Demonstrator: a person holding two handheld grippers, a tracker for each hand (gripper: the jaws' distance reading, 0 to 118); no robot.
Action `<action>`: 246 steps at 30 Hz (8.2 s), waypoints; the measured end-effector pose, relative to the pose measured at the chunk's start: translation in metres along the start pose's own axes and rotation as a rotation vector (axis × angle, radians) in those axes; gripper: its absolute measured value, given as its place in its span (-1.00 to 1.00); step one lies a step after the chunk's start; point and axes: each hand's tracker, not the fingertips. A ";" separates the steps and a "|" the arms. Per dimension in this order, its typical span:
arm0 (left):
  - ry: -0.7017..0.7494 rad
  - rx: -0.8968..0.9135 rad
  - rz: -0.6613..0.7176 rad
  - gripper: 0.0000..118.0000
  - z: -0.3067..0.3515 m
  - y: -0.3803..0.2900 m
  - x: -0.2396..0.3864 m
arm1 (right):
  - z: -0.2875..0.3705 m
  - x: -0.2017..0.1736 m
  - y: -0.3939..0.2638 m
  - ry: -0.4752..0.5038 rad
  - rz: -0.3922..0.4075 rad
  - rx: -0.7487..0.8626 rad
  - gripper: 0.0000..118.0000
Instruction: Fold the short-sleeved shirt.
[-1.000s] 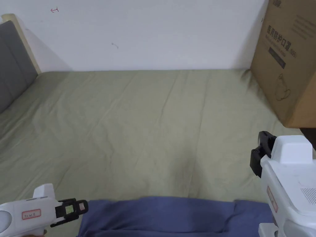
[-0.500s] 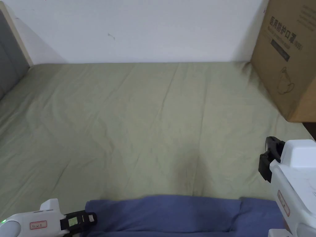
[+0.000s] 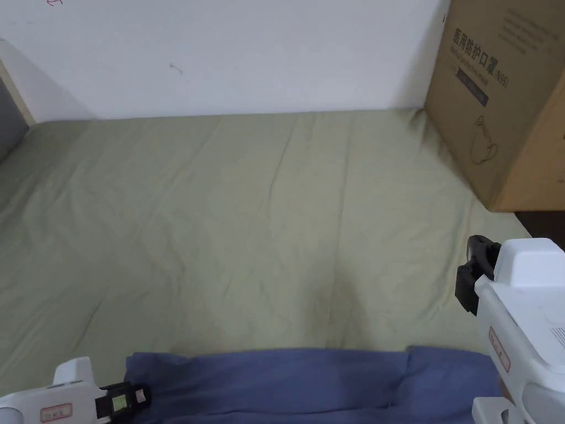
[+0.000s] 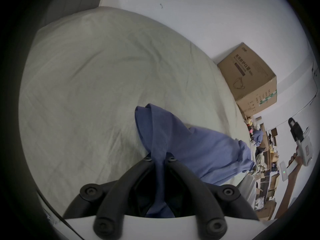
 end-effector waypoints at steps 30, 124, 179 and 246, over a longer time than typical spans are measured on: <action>-0.008 -0.169 -0.291 -0.92 -0.080 -0.024 0.252 | 0.029 0.057 -0.013 0.014 -0.106 0.018 -1.00; -0.286 -0.141 0.057 0.08 -0.098 -0.031 0.070 | 0.026 0.056 -0.003 -0.024 -0.054 -0.023 -1.00; 0.140 -0.393 -0.541 -0.90 -0.201 -0.095 0.352 | 0.053 0.106 -0.011 -0.041 -0.084 0.017 -1.00; -0.076 0.438 -0.630 -1.00 -0.024 -0.089 0.324 | 0.063 0.076 0.007 0.015 -0.076 0.053 -1.00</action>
